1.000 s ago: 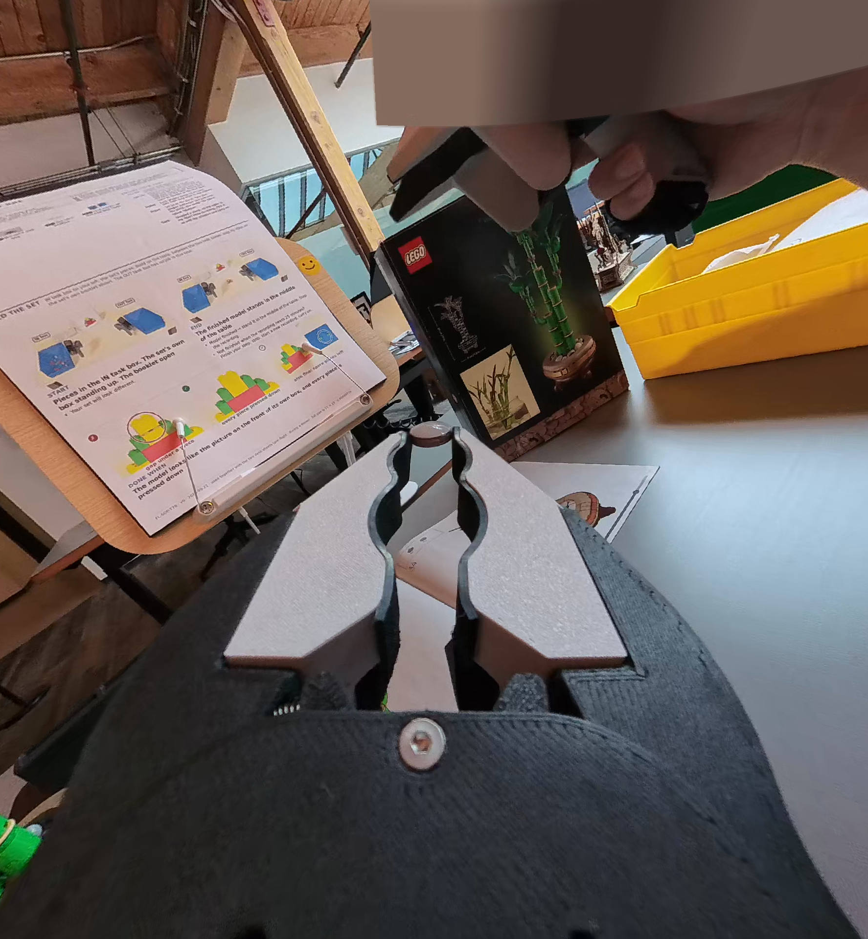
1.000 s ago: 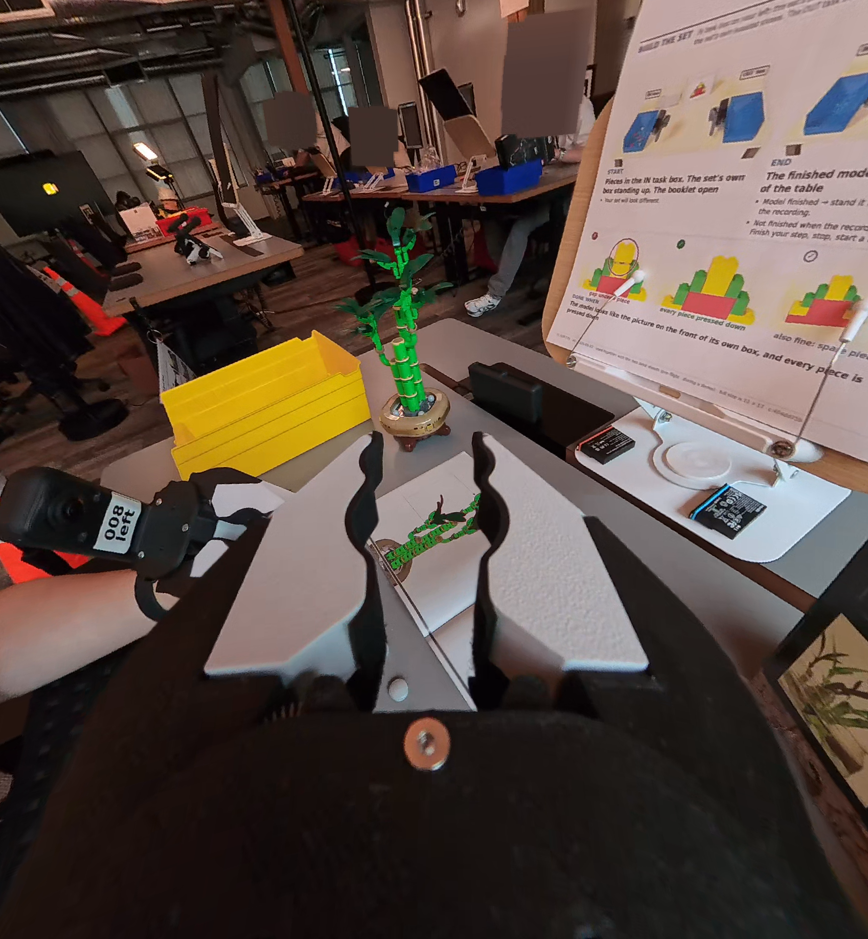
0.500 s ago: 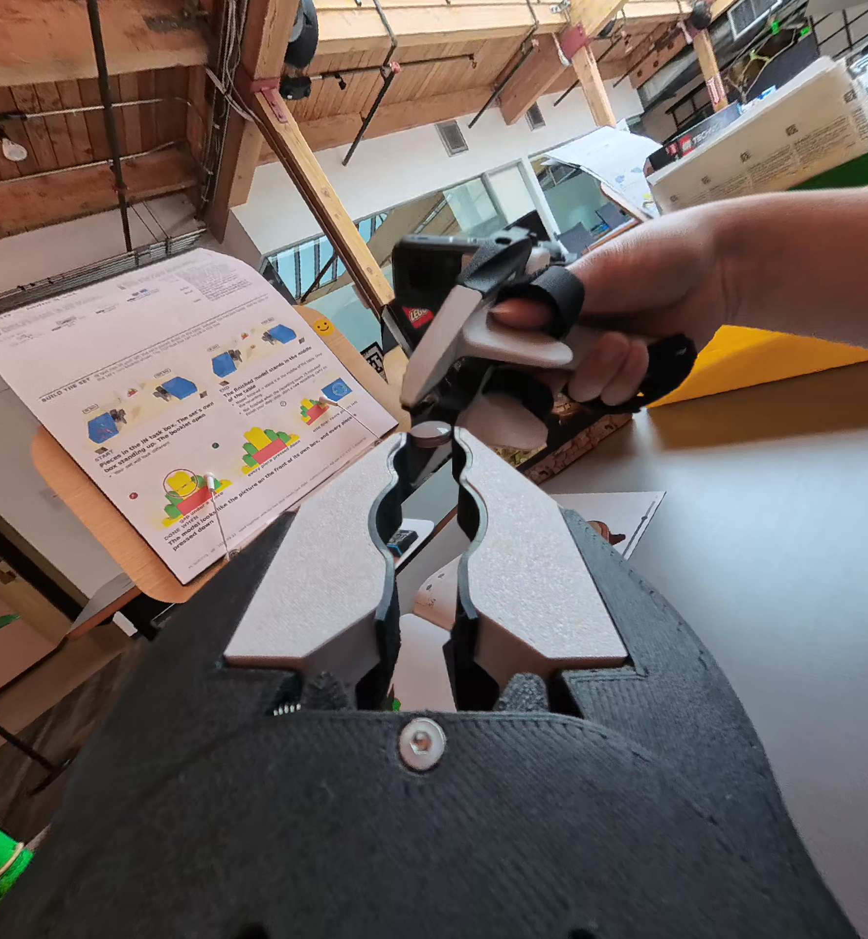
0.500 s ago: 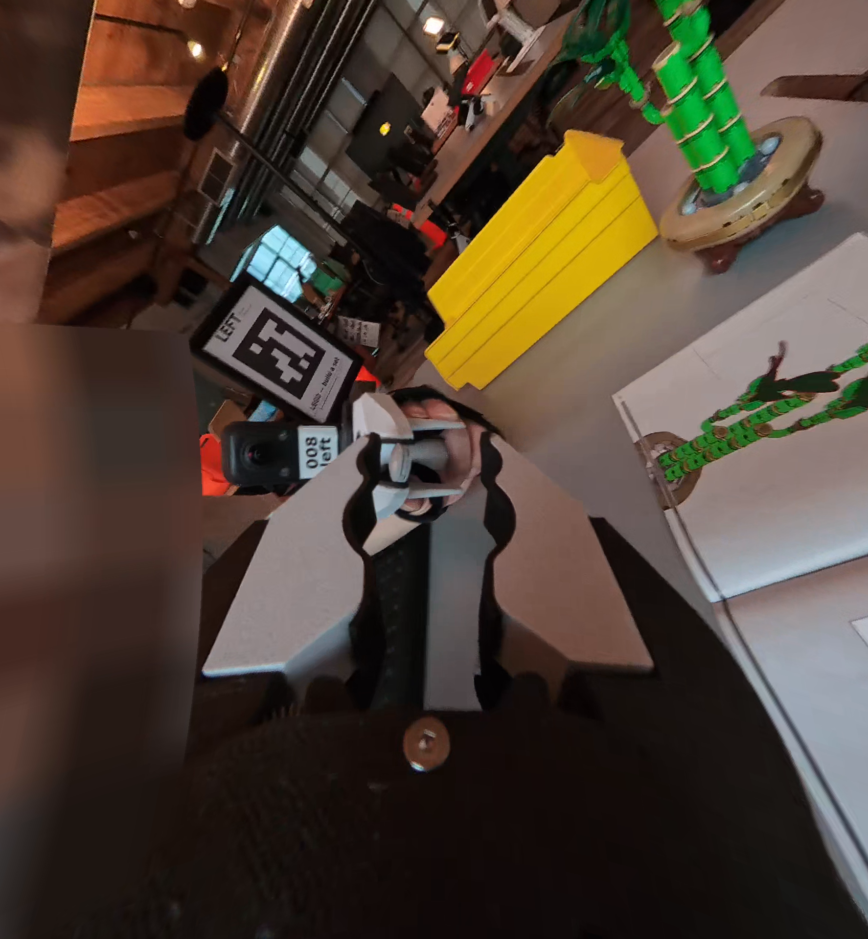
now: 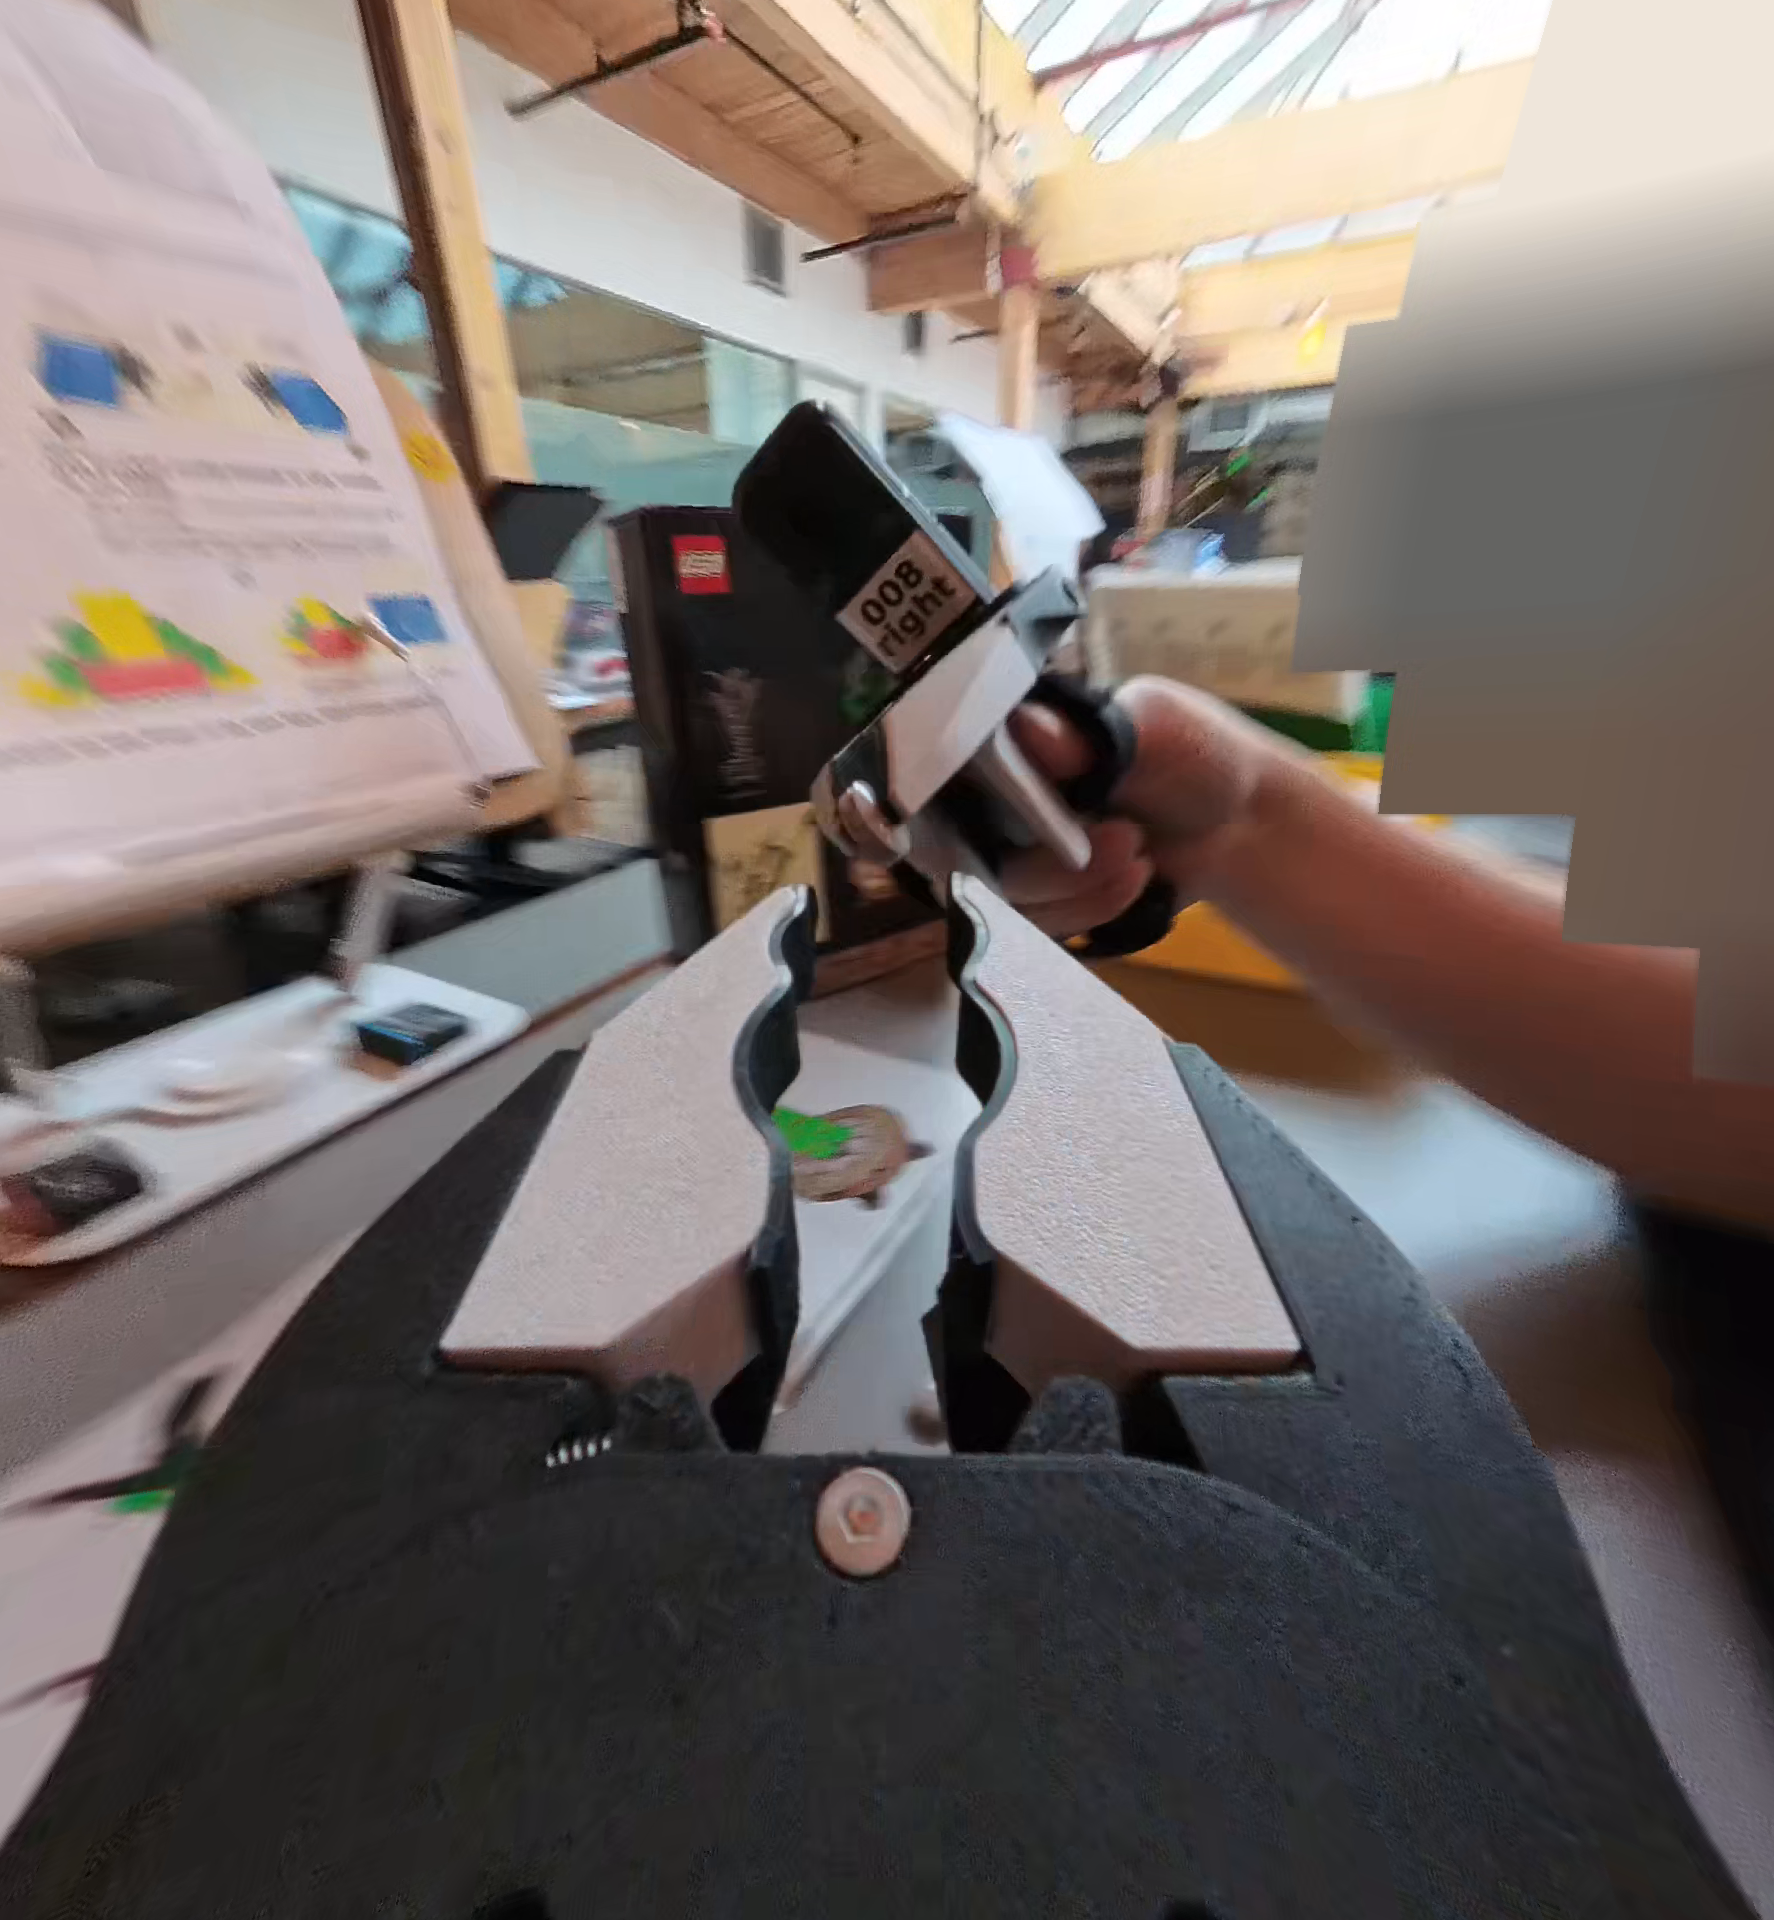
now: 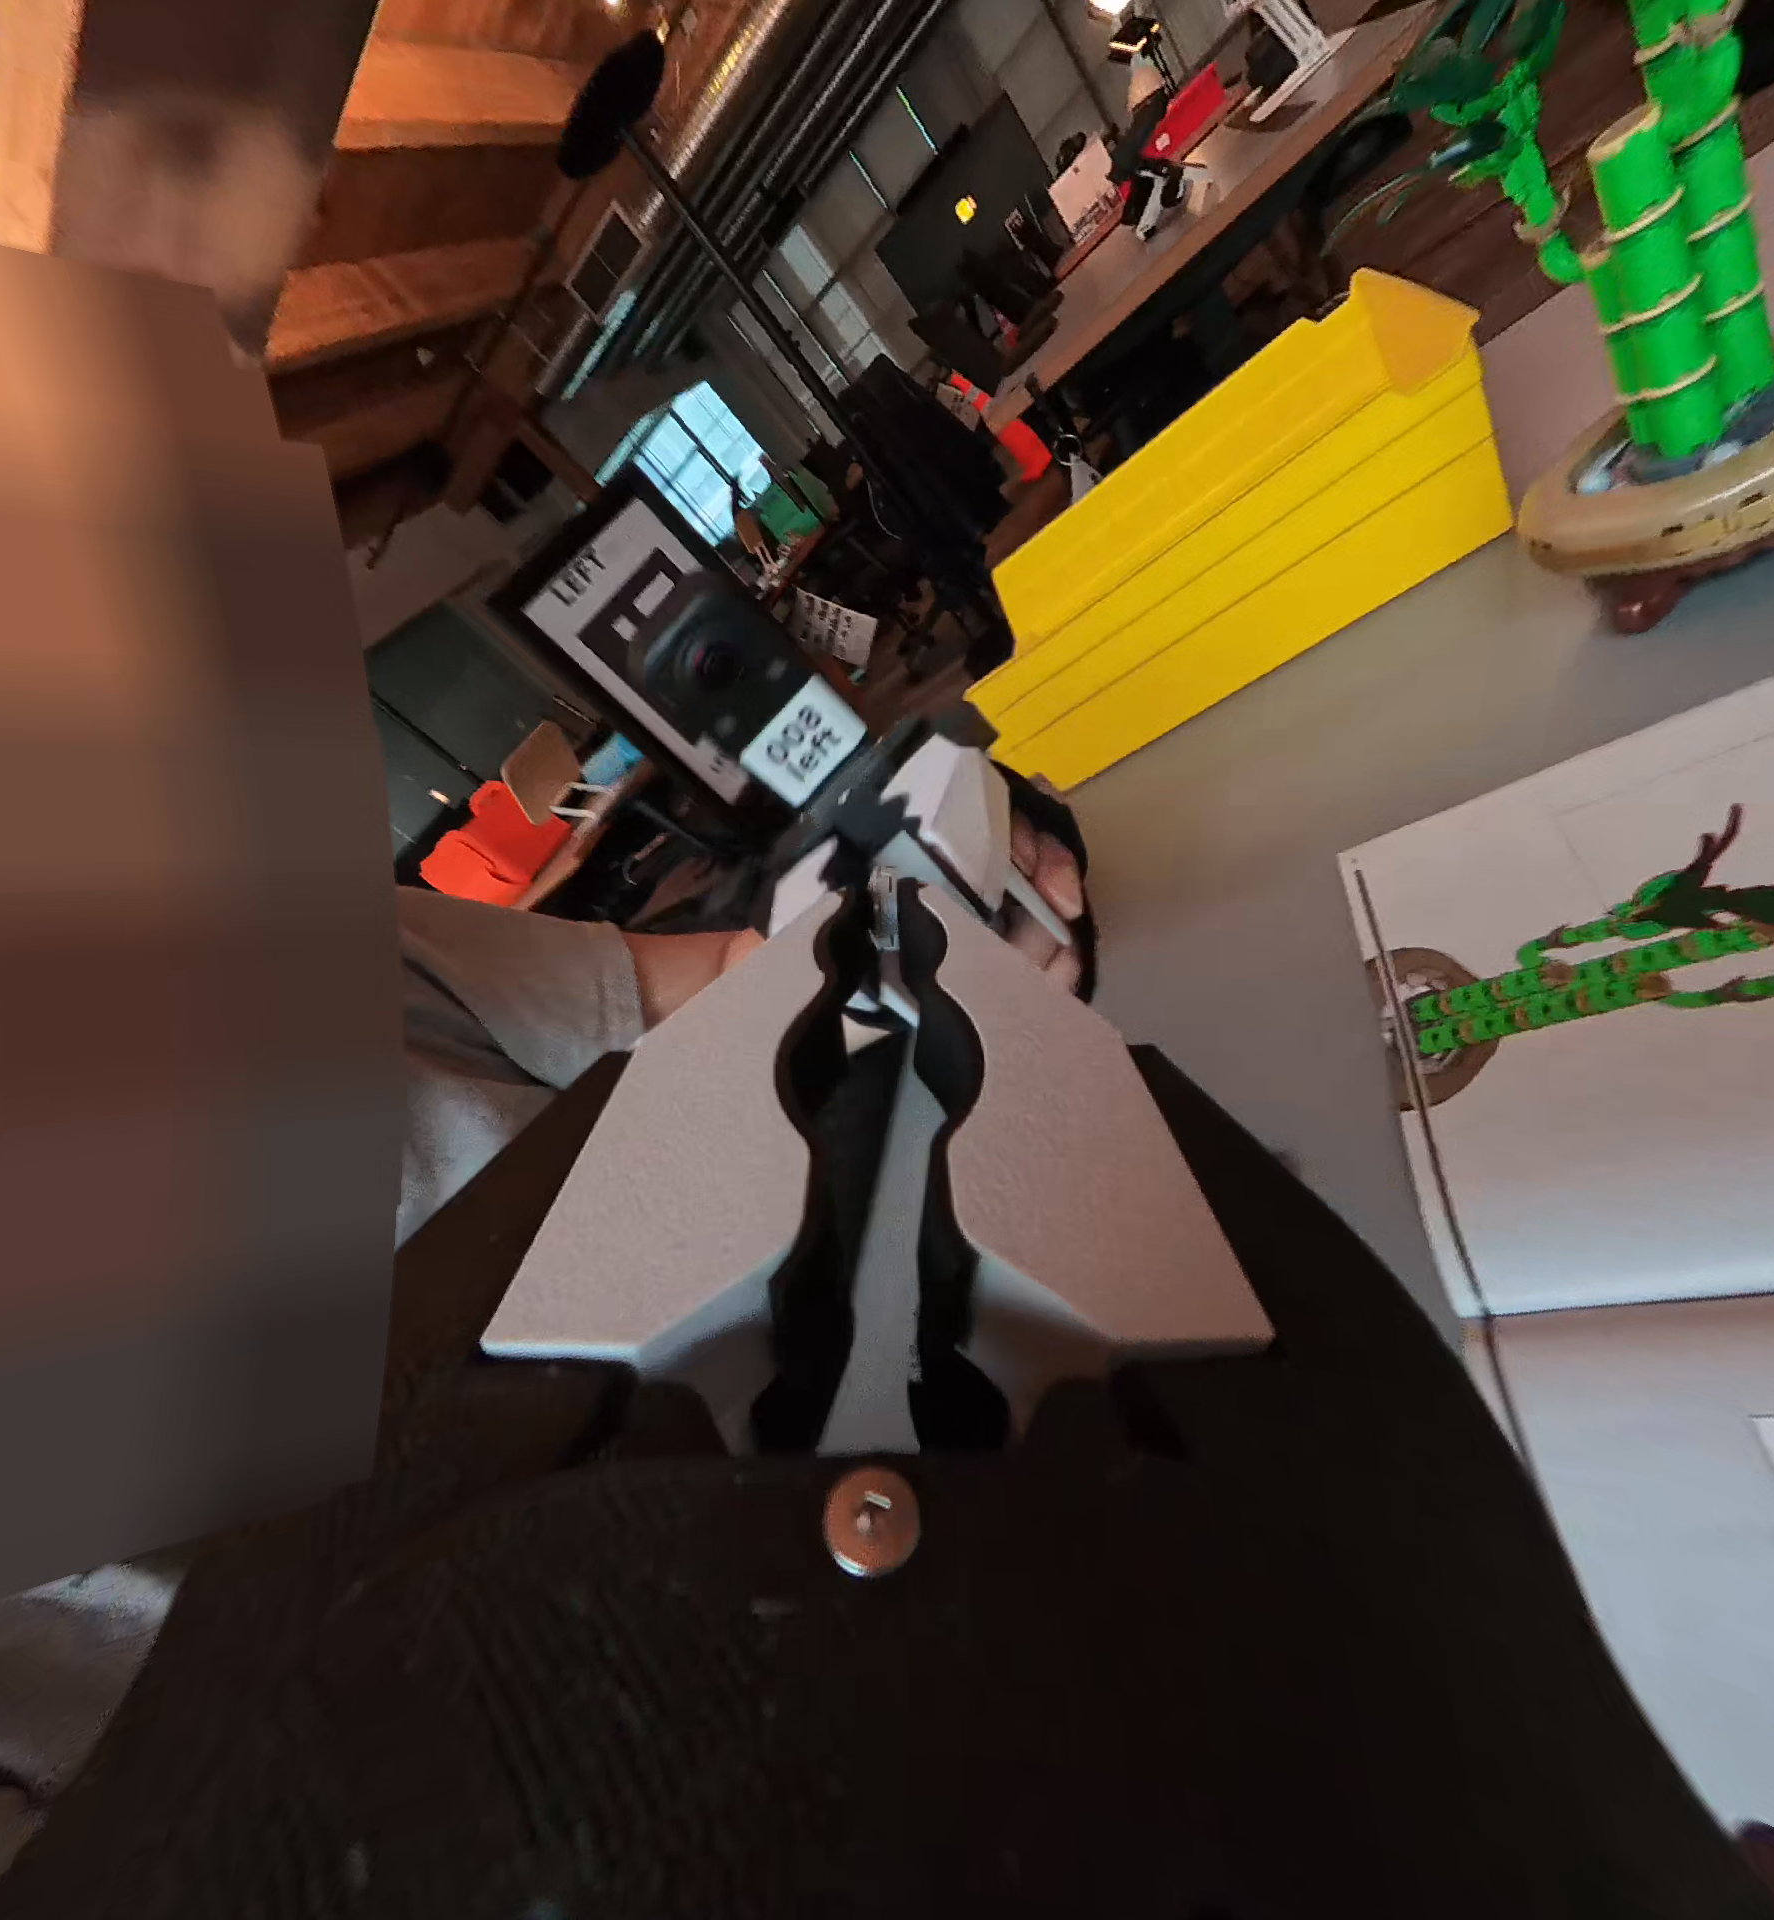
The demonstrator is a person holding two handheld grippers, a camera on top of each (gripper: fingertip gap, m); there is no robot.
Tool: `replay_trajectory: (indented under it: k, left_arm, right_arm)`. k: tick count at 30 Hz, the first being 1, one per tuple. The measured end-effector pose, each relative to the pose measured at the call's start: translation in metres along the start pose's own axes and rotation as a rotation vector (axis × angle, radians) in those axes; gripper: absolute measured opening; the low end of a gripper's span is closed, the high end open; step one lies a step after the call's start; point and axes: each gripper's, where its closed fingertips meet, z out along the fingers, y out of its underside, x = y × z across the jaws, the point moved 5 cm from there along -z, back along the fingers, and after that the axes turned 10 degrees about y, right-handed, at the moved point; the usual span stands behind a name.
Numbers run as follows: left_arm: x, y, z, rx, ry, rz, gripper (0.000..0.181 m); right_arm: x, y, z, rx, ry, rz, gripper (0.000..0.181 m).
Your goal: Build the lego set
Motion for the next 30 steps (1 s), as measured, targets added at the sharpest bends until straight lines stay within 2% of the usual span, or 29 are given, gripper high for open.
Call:
replay_trajectory:
  k: [1, 3, 5, 7, 11, 20, 24, 27, 30]
  left_arm:
    - [-0.003, -0.002, -0.001, 0.039, 0.05, -0.111, 0.027]
    - [-0.009, -0.007, -0.005, 0.123, 0.103, -0.261, 0.03]
    - [-0.008, -0.014, -0.009, 0.185, 0.181, -0.309, 0.016]
    - [-0.004, -0.019, -0.013, 0.217, 0.227, -0.29, 0.011]
    - [0.002, -0.018, -0.011, 0.176, 0.234, -0.217, 0.006]
    - [0.0, -0.016, -0.011, 0.17, 0.186, -0.181, 0.002]
    - [0.0, -0.016, -0.01, 0.145, 0.226, -0.243, 0.002]
    - [-0.001, -0.014, -0.009, 0.141, 0.227, -0.259, 0.002]
    - [-0.001, -0.011, -0.008, 0.113, 0.243, -0.281, 0.002]
  right_arm:
    - [-0.001, 0.0, 0.0, -0.004, 0.012, -0.037, 0.005]
    - [-0.01, 0.0, 0.002, 0.005, -0.027, -0.117, 0.005]
    - [-0.014, -0.002, 0.004, 0.037, -0.005, -0.196, 0.005]
    - [-0.017, -0.002, 0.006, 0.059, -0.005, -0.27, 0.005]
    - [-0.021, -0.002, 0.007, 0.091, 0.001, -0.346, 0.005]
    - [-0.015, -0.001, 0.01, 0.086, -0.055, -0.197, 0.005]
    - [-0.014, -0.001, 0.006, 0.053, -0.052, -0.152, 0.006]
    - [-0.01, -0.007, -0.004, 0.074, -0.003, -0.124, 0.02]
    - [0.001, -0.011, -0.018, 0.082, 0.148, -0.171, 0.024]
